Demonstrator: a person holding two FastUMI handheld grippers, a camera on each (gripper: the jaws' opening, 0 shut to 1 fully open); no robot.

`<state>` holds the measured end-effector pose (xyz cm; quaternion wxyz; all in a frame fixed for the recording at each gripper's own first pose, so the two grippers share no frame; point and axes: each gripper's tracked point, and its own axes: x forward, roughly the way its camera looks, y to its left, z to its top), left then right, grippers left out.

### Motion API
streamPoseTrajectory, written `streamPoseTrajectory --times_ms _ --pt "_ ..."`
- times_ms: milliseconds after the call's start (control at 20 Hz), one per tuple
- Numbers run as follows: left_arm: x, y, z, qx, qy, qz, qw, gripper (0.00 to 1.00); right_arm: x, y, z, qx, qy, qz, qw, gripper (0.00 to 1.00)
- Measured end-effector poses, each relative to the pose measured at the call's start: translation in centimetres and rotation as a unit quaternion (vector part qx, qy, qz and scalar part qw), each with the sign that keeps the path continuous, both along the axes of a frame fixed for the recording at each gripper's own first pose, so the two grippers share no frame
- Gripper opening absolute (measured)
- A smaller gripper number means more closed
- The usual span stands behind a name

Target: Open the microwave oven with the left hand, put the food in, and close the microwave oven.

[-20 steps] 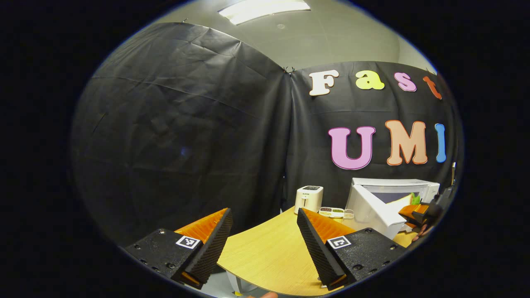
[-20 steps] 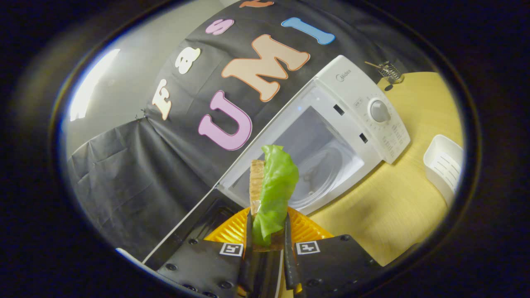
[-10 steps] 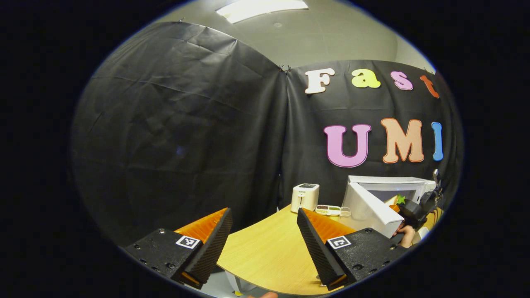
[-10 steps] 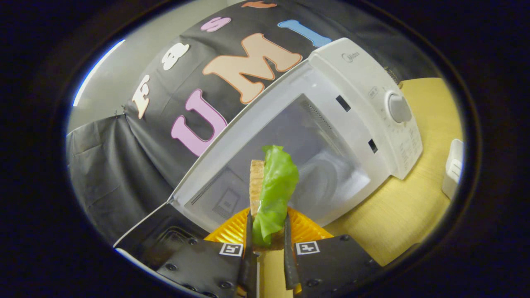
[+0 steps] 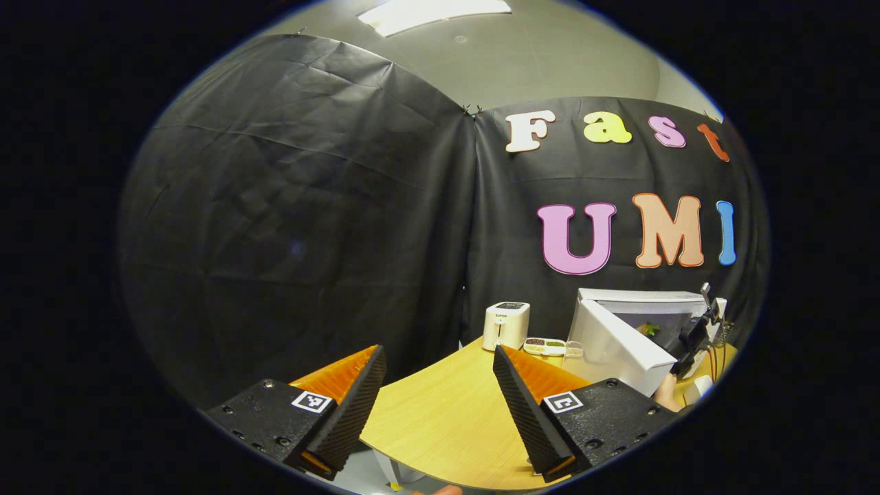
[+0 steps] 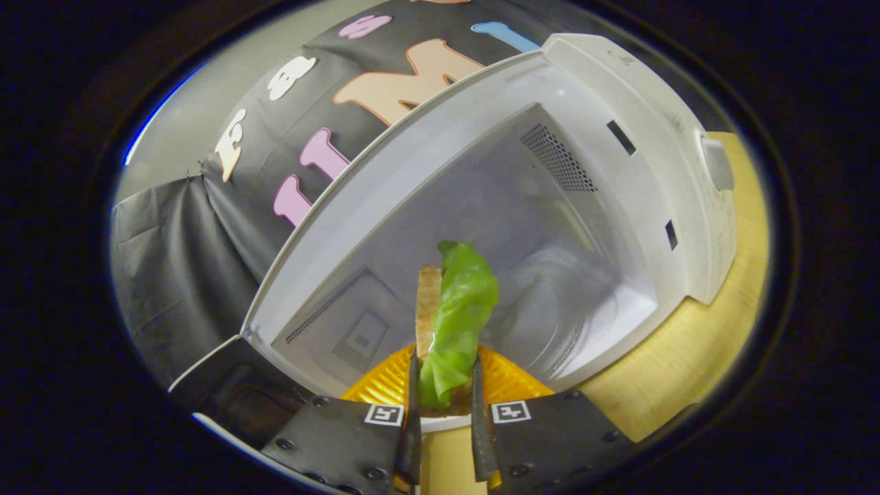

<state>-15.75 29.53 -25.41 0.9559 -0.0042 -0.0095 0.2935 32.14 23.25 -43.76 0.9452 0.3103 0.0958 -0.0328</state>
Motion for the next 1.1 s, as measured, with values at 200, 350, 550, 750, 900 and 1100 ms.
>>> streamPoseTrajectory --times_ms 200,350,550,750,900,1100 --pt "0.4 -0.6 -0.2 -0.003 0.000 -0.010 1.000 0.96 0.6 -1.4 -0.6 -0.026 0.022 -0.009 0.999 0.34" --pt "0.3 -0.3 -0.1 -0.001 0.000 -0.007 1.000 0.96 0.5 -3.1 -0.7 -0.089 0.027 -0.030 0.995 0.47" --pt "0.2 0.1 -0.2 0.001 0.002 0.000 1.000 0.96 0.4 -4.5 0.1 -0.176 0.022 -0.020 0.984 1.00" --pt "0.4 0.1 -0.4 -0.001 0.006 -0.001 1.000 0.96 -0.9 -4.7 2.9 -0.210 -0.008 -0.011 0.978 0.91" --pt "0.2 0.2 -0.4 -0.001 0.006 0.002 1.000 0.96 -3.8 -4.2 4.0 -0.207 -0.023 0.027 0.978 0.99" --pt "0.3 0.4 -0.8 -0.002 0.013 0.008 1.000 0.96 -8.9 -6.1 6.8 -0.205 -0.062 0.042 0.976 1.00"
